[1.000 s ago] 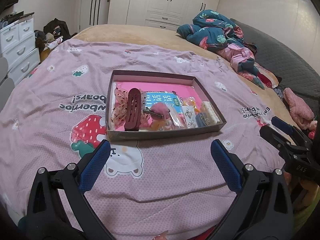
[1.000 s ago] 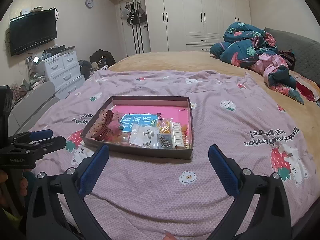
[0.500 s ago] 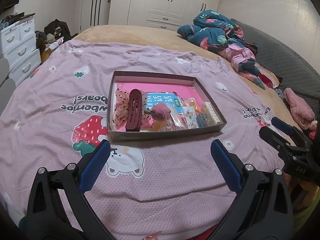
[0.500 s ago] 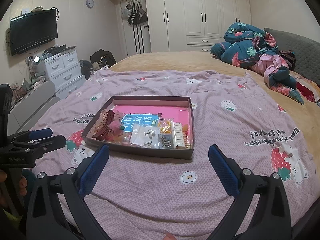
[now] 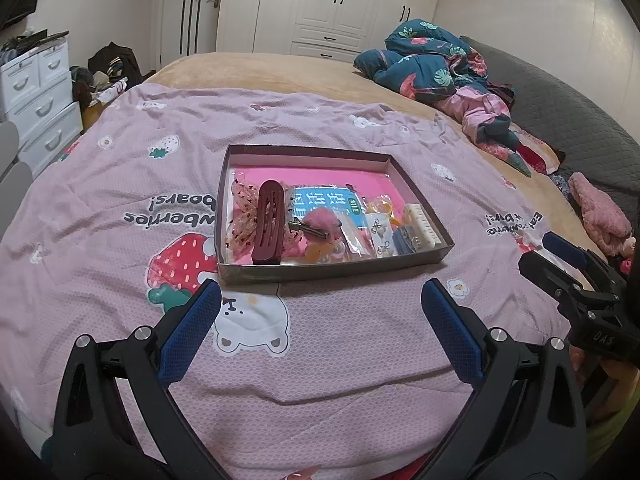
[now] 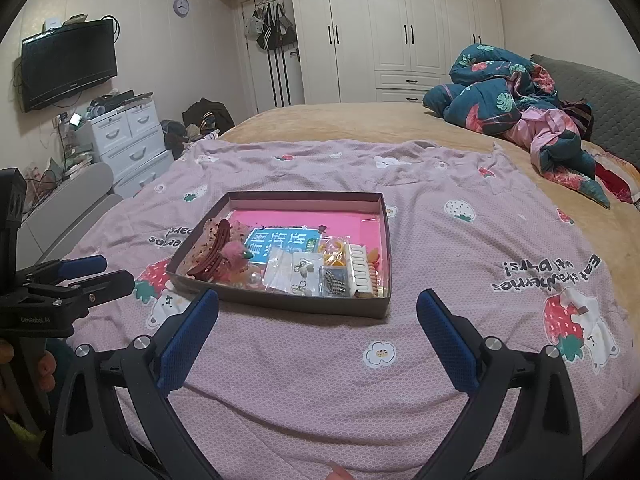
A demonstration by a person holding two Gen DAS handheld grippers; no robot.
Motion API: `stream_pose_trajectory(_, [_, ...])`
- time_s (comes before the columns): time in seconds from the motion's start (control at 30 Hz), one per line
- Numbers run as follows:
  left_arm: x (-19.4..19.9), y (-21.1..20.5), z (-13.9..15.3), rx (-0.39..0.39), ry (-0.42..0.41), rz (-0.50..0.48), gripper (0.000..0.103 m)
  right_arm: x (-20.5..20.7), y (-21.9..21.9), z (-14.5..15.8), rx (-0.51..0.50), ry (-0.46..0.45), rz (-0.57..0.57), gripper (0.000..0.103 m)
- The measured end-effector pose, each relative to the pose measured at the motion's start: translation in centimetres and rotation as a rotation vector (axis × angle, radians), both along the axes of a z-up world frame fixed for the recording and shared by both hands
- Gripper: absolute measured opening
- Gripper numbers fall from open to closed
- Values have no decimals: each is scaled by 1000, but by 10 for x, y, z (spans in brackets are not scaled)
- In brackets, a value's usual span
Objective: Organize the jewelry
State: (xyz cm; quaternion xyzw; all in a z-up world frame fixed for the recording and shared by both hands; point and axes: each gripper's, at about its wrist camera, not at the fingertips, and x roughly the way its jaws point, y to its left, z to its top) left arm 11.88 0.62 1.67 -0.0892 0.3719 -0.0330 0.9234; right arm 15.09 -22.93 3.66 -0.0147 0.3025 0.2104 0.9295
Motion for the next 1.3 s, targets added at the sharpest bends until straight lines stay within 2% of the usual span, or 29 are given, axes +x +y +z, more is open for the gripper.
stream_pose_trajectory(0.57, [2,3,8,17,-5,10,94,0,0,0,1,4,-1,99])
stream_pose_trajectory(0.7, [2,-1,9,59,-16,12,94,0,0,1,1,4,-3,99])
stream_pose_trajectory(1.0, [6,9,7,-31,-16,-10,94,12,-8,-4,9,12,-20,99])
stream_pose_trajectory(1.07, [13,19,1,-14,5,37,94,30,-20,-8,24,21,-61,99])
stream_pose_trajectory(1.17, [39,60,-15,0,79,179,94,83,-51,-28,-3,84,-209,99])
stream_pose_trajectory(1.23, [60,99,-29,4,122,281,94,129,-83,-53,-46,153,-358,99])
stream_pose_trajectory(1.3, [83,138,-46,47,165,396,94,168,-115,-79,-95,220,-493,99])
